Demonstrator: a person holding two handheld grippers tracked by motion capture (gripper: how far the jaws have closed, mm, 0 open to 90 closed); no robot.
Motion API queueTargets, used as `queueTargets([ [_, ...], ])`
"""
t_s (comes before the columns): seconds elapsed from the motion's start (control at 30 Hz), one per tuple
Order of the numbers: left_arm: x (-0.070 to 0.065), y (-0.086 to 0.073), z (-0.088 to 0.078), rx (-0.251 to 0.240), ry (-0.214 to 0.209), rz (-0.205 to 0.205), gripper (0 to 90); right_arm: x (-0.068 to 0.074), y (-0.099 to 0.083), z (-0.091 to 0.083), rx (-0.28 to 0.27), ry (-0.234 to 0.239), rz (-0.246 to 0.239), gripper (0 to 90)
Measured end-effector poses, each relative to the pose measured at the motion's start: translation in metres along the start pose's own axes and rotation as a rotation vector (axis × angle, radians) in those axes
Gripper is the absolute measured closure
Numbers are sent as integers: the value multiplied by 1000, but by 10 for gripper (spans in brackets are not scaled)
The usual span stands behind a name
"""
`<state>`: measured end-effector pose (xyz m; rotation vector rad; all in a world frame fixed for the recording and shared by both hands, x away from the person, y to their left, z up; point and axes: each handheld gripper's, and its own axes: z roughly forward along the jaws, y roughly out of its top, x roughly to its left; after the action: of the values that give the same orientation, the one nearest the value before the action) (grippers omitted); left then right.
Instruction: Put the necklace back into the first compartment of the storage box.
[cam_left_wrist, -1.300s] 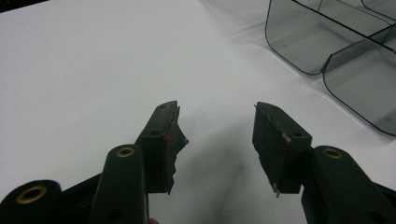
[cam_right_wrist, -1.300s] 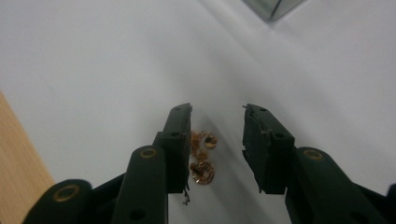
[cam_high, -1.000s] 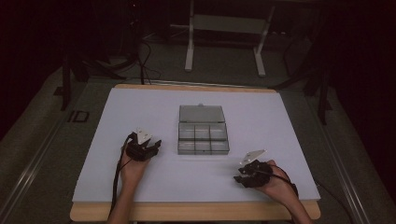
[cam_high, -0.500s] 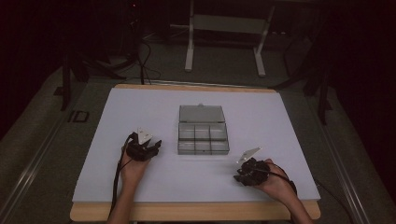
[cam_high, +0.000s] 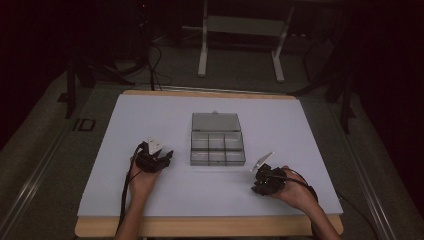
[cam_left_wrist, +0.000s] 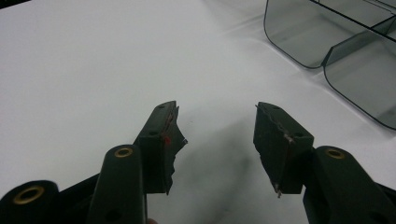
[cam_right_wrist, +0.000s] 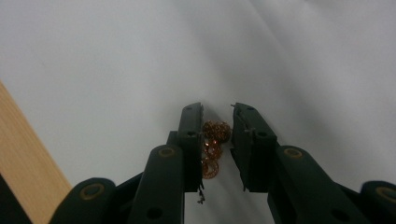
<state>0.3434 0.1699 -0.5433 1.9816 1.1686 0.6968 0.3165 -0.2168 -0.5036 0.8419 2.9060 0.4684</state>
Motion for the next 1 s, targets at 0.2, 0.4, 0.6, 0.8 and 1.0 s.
queueTargets([
  [0.2,0,0,0,1,0,4,501,-4,4,0,35,2,16,822],
  [0.4,-1,0,1,7,1,4,500,-5,7,0,58,-6,-4,846],
  [0.6,-1,0,1,9,4,7,500,-8,6,-2,52,-21,14,869],
  [0.8,-1,0,1,10,5,7,500,-11,6,-3,43,-19,21,871],
  [1.0,-1,0,1,9,4,6,500,-10,12,-8,14,-8,16,871],
])
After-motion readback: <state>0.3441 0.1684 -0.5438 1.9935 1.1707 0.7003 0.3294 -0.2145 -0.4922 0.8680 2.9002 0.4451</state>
